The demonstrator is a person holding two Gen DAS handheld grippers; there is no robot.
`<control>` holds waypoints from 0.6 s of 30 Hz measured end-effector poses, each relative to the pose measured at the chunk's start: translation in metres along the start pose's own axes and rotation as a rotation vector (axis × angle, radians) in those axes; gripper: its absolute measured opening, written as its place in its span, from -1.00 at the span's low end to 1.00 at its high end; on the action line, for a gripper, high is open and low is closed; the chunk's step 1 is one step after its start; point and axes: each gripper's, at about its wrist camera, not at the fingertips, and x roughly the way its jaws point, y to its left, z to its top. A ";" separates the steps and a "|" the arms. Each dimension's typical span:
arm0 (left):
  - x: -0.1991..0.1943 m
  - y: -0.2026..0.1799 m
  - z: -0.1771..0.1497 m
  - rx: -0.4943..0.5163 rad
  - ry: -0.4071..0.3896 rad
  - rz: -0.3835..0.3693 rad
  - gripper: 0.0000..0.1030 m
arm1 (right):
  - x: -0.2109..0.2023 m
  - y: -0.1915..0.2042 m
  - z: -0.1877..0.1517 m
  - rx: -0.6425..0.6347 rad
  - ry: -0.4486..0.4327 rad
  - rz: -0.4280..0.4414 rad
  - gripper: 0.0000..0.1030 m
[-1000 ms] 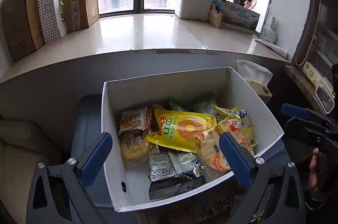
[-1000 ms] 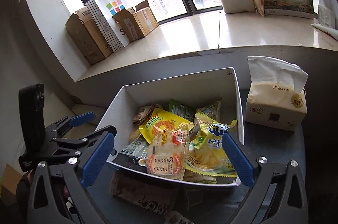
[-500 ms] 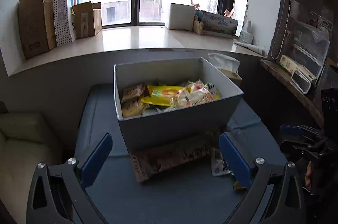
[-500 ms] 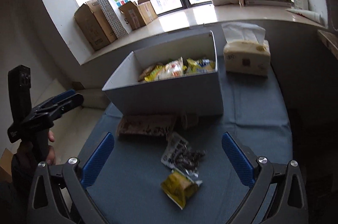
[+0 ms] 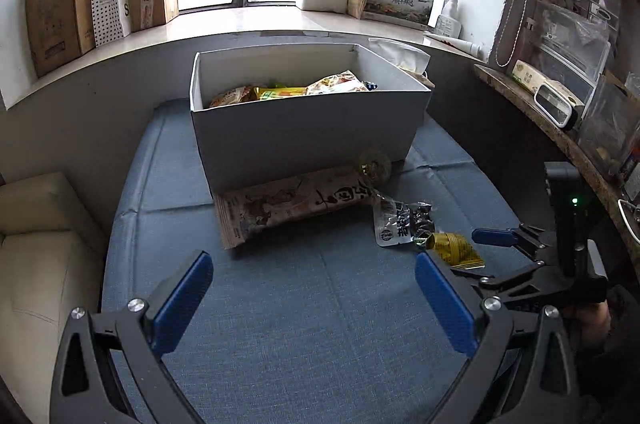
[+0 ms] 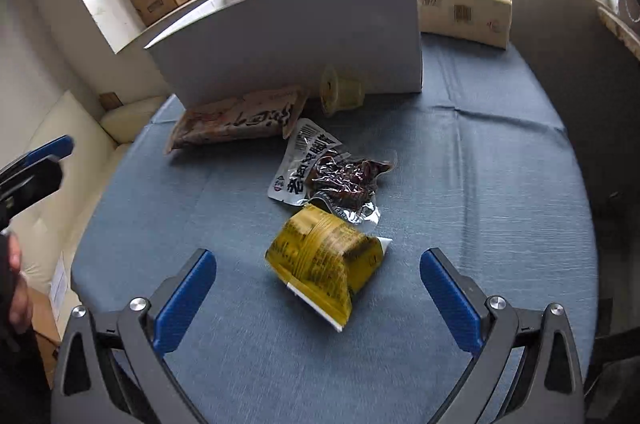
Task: Organize snacks
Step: 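Grasp the yellow-brown packet on the table with the right tool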
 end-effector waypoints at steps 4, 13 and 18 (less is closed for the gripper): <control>0.001 0.004 -0.002 -0.009 0.009 0.013 1.00 | 0.016 0.000 -0.001 -0.007 0.024 -0.037 0.73; 0.012 0.005 -0.010 -0.009 0.044 0.013 1.00 | 0.021 0.011 0.001 -0.068 0.034 -0.077 -0.02; 0.022 -0.003 -0.010 0.019 0.062 -0.009 1.00 | 0.012 0.014 -0.003 -0.099 0.023 -0.089 -0.07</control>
